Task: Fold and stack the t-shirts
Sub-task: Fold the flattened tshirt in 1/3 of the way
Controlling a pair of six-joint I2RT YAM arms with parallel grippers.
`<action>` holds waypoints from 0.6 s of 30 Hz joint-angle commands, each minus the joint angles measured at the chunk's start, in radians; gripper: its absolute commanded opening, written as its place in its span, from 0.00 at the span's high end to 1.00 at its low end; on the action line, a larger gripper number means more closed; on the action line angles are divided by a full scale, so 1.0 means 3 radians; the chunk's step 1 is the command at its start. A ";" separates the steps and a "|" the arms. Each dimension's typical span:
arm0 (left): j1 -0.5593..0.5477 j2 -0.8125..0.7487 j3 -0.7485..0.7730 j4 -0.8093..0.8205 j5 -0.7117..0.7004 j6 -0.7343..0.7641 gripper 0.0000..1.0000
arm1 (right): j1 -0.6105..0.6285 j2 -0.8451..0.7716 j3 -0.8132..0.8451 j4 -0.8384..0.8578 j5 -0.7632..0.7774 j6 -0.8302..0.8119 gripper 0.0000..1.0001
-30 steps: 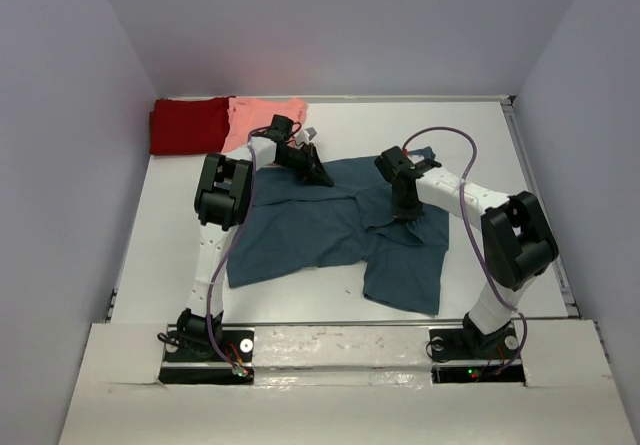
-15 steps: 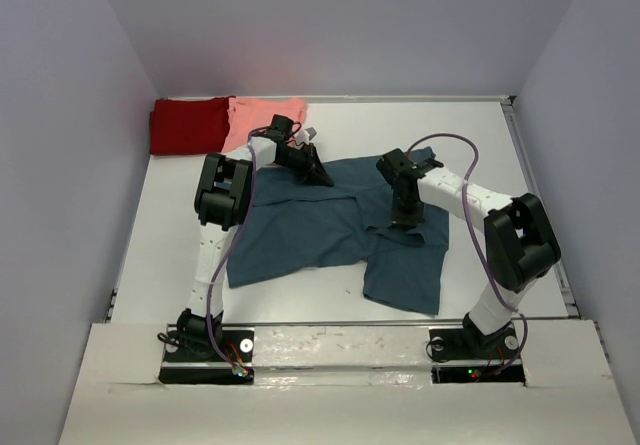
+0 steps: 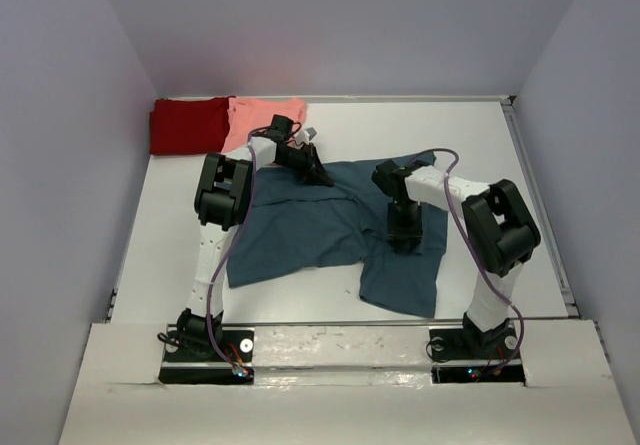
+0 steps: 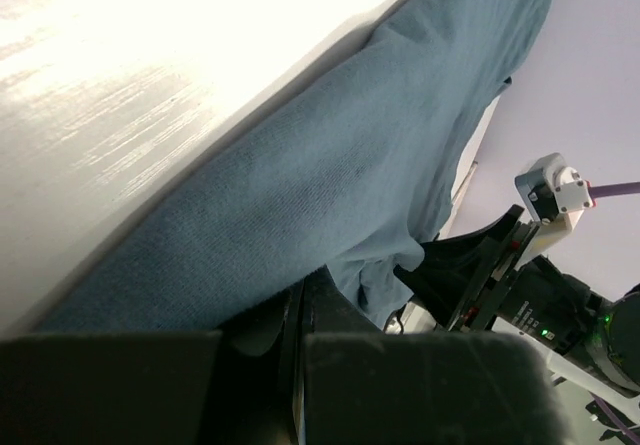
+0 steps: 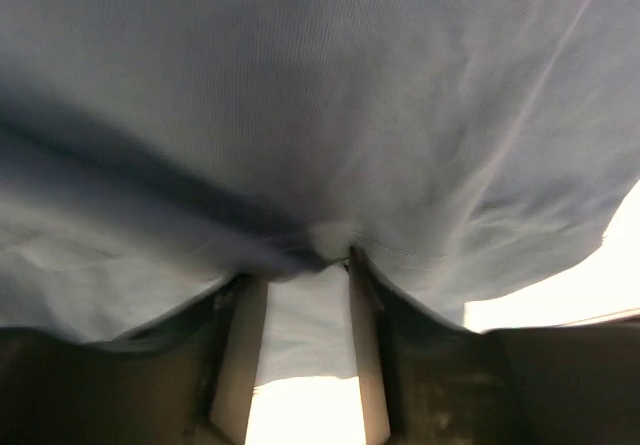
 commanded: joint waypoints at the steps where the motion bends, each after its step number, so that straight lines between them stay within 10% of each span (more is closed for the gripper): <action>1: 0.0075 0.0025 -0.0004 -0.0116 -0.0225 0.0041 0.92 | 0.0011 -0.0016 0.0216 -0.0182 -0.0081 -0.0036 0.46; 18: 0.0090 0.0020 0.0012 -0.0126 -0.0220 0.0042 0.92 | -0.1016 -0.0415 0.0401 0.0395 -0.0919 -0.0287 0.51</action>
